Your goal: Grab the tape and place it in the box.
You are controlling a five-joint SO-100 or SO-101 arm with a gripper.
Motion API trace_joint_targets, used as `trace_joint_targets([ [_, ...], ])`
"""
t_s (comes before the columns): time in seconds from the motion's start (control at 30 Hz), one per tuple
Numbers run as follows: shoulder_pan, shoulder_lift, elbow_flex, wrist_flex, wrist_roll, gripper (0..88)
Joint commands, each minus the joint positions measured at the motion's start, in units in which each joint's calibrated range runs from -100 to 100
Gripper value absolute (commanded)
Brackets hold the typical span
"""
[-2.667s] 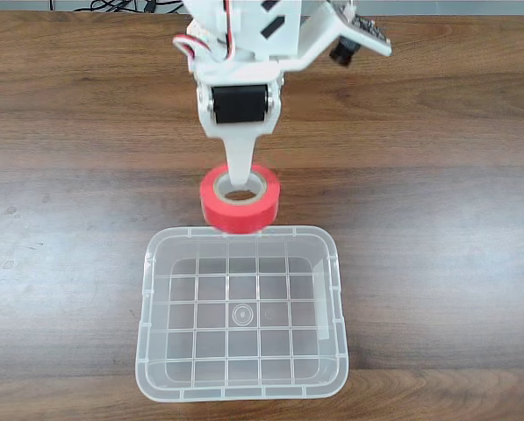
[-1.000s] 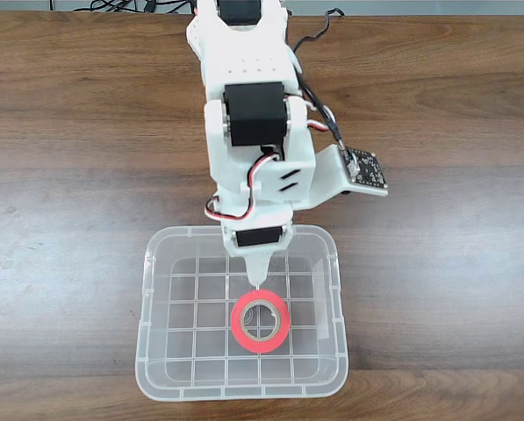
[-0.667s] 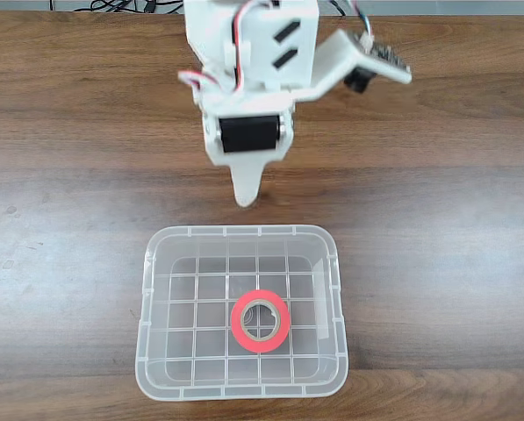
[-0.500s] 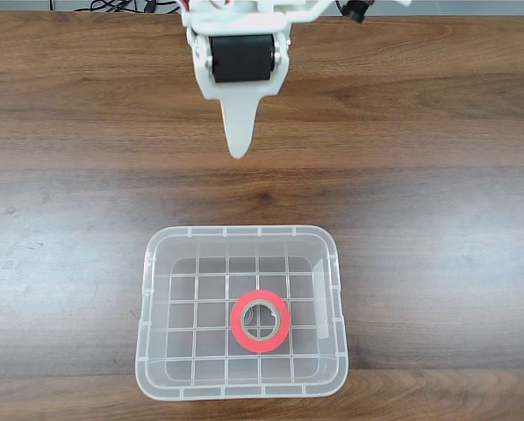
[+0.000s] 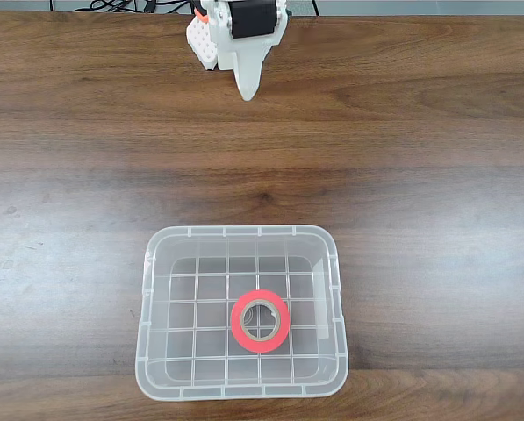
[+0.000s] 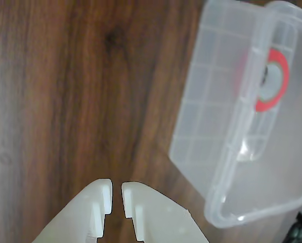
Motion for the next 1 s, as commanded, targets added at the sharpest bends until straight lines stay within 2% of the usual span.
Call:
trace_joint_targets([
  [0.0,-1.9,-14.56,23.6,-14.01,-0.73,1.7],
  [0.27,-1.25,-34.03,51.11,-27.28,-0.68,1.7],
  [0.5,-0.22,-50.52,64.51,-27.96,-0.78,1.6],
  [0.63,3.73,-56.23,68.8,-27.62,-1.1,1.6],
  [0.97,2.12,-56.63,68.72,-26.25,-1.26,1.6],
])
